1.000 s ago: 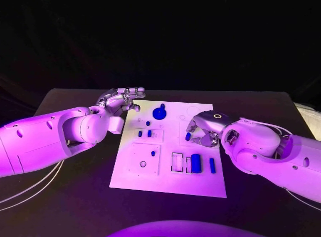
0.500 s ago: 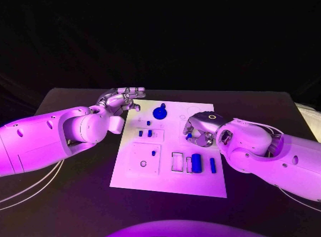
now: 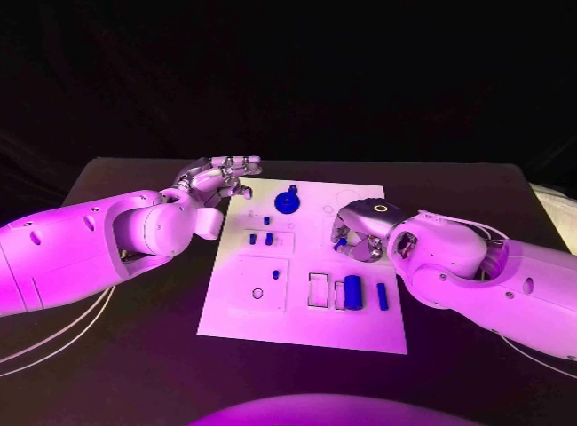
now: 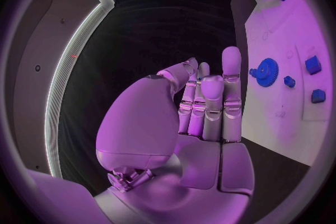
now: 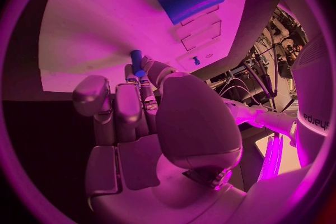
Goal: Assemble the parts on the task board
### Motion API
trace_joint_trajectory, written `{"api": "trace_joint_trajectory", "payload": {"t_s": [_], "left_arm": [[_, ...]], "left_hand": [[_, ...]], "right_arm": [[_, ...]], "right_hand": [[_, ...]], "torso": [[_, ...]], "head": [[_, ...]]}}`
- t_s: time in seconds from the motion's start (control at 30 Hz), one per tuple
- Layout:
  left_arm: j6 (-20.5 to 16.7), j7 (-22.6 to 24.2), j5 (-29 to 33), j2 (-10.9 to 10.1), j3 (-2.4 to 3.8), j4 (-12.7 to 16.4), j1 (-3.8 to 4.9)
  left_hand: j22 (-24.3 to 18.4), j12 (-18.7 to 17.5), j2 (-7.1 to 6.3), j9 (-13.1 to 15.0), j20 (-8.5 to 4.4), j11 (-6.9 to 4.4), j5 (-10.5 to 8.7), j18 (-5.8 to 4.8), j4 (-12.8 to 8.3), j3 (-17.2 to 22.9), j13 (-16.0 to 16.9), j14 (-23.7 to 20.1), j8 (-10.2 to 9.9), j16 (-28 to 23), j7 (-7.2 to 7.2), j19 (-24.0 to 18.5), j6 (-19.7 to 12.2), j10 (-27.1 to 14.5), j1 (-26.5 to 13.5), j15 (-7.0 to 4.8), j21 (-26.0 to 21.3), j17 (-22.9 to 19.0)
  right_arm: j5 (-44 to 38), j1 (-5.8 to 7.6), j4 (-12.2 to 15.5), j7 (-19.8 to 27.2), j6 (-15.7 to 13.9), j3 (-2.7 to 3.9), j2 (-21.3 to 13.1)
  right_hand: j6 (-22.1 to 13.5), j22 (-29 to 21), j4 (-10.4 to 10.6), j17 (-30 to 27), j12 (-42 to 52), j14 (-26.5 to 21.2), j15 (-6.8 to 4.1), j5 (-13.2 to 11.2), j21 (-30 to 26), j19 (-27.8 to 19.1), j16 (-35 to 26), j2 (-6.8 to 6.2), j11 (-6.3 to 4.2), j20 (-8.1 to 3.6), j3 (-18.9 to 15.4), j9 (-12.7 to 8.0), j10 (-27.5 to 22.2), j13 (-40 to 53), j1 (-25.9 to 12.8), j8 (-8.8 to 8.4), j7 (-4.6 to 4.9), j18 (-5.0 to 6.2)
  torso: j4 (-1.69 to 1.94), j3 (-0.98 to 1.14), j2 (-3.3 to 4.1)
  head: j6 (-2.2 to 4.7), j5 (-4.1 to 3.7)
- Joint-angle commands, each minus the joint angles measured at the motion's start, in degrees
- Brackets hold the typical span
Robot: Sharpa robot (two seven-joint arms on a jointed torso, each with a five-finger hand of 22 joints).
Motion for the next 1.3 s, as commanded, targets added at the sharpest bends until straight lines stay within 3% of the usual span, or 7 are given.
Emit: {"api": "trace_joint_trajectory", "payload": {"t_s": [0.03, 0.5, 0.83, 1.0, 1.3], "left_arm": [[1.2, 0.0, -0.3, 0.1, 0.04, 0.1, 0.01], [1.5, -0.2, -0.4, 0.2, 0.04, 0.0, 0.01], [1.5, -0.3, -0.4, 0.2, 0.04, 0.0, 0.01], [1.6, -0.3, -0.4, 0.3, 0.04, 0.0, 0.01], [1.7, -0.2, -0.4, 0.7, 0.04, -0.1, 0.01]], "left_hand": [[-0.1, 0.3, -0.21, -0.1, -0.03, -0.10, 0.06, 1.00, -0.1, -0.4, 0.0, -0.4, 0.4, -0.3, 0.03, -0.5, -0.3, -0.4, -0.3, 0.06, -0.3, -0.1], [-0.2, 0.4, -0.15, -0.1, -0.01, -0.09, 0.07, 1.03, -0.1, -0.5, 0.1, -0.5, 0.4, -0.4, 0.03, -0.6, -0.4, -0.4, -0.3, 0.07, -0.5, -0.3], [-0.3, 0.5, -0.13, -0.1, 0.00, -0.08, 0.07, 1.05, -0.1, -0.5, 0.1, -0.6, 0.5, -0.4, 0.04, -0.6, -0.4, -0.5, -0.3, 0.08, -0.6, -0.4], [-0.3, 0.5, -0.13, -0.1, 0.00, -0.08, 0.07, 1.05, -0.1, -0.5, 0.1, -0.6, 0.5, -0.4, 0.04, -0.6, -0.4, -0.5, -0.3, 0.08, -0.6, -0.4], [-0.3, 0.5, -0.13, -0.1, 0.00, -0.08, 0.07, 1.05, -0.1, -0.5, 0.1, -0.6, 0.5, -0.4, 0.04, -0.6, -0.4, -0.5, -0.3, 0.08, -0.6, -0.4]], "right_arm": [[-1.2, -0.11, 0.0, -0.2, 0.3, -0.10, -0.2], [0.9, 0.10, 3.6, 0.3, -5.0, 0.22, -1.9], [2.1, 1.27, 6.8, -0.1, -5.9, 0.95, -3.4], [3.1, 1.67, 8.3, 0.1, -5.9, 1.04, -2.7], [4.0, 1.07, 9.0, 1.6, -6.2, 0.84, 2.6]], "right_hand": [[0.4, 0.2, -0.1, 0.1, -0.2, 2.0, -0.10, 0.1, 0.5, 0.5, 0.3, 0.27, -1.76, -0.20, 0.4, 0.1, 2.4, 0.5, 1.0, 0.06, -0.08, 0.12], [1.9, 3.9, -1.7, 0.7, 0.5, 1.9, -0.95, 0.1, 3.0, 1.7, 0.9, 0.36, -2.61, -0.58, 1.3, 0.4, 6.8, 1.4, 1.2, 0.32, -0.23, -0.48], [2.0, 4.1, -2.2, 0.6, 0.3, 1.9, -0.98, 0.2, 3.2, 1.8, 0.9, 0.29, -2.59, -0.66, 1.5, 0.4, 7.0, 1.5, 1.4, 0.27, -0.15, -0.52], [1.9, 4.2, -2.3, 0.6, 0.2, 1.9, -0.97, 0.2, 3.3, 1.8, 0.9, 0.28, -2.55, -0.66, 1.6, 0.4, 7.0, 1.6, 1.5, 0.22, -0.09, -0.54], [1.8, 4.2, -2.6, 0.5, -0.1, 1.8, -0.90, 0.3, 3.3, 1.8, 0.8, 0.39, -2.42, -0.65, 1.9, 0.4, 7.0, 1.6, 1.6, 0.05, 0.07, -0.54]], "torso": [[-0.01, -0.01, 0.03], [0.01, -0.07, -0.08], [0.00, -0.08, -0.02], [0.04, -0.12, -0.03], [0.16, -0.14, 0.02]], "head": [[-0.02, -0.02], [0.00, -0.03], [0.16, 0.10], [0.17, 0.54], [-0.26, 2.05]]}}
